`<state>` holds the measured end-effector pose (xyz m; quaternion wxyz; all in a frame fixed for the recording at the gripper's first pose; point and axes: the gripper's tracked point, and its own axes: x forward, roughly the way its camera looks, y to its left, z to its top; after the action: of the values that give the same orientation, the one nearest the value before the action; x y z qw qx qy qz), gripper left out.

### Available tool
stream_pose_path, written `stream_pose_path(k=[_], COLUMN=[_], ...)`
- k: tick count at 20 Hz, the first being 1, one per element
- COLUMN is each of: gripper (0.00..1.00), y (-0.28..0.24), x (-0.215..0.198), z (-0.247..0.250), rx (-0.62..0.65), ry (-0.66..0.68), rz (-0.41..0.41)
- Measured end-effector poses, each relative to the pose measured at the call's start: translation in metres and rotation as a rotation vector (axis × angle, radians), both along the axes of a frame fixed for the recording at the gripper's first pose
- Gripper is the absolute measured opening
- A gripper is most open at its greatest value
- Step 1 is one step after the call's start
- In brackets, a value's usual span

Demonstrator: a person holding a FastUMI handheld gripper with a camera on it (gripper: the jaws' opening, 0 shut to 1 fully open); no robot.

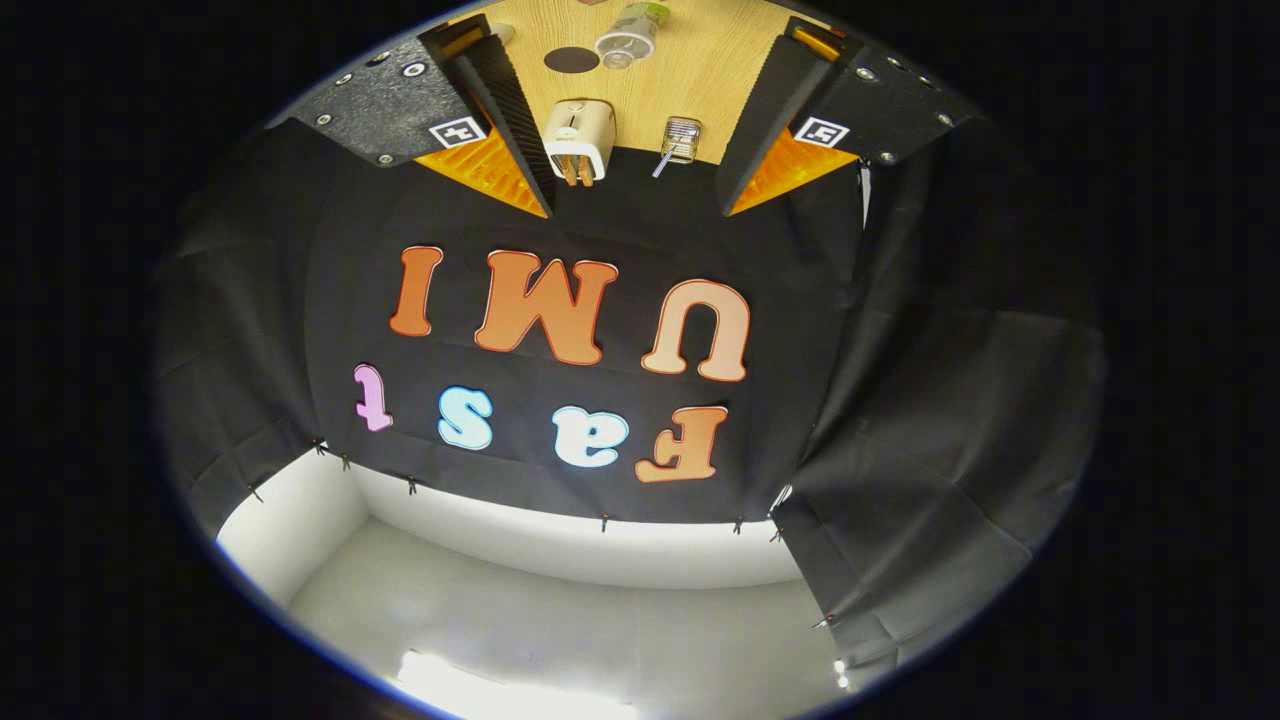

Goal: Take the bottle from table, then pour the juice into the cup, finally place the bottle on the coaster

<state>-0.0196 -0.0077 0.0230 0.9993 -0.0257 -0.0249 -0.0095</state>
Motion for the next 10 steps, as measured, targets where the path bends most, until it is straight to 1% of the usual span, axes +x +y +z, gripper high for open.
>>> stream_pose_path(k=[4, 5, 8, 10], gripper=[0.96, 0.96, 0.96, 0.96], y=[-0.004, -0.004, -0.013, -0.008], x=[-0.002, -0.003, -0.006, -0.007], z=[-0.001, -0.002, -0.007, -0.014], rx=[-0.025, -0.017, -0.006, 0.019], ry=[0.014, 0.017, 0.015, 0.020], rz=[-0.017, -0.017, -0.060, -0.053])
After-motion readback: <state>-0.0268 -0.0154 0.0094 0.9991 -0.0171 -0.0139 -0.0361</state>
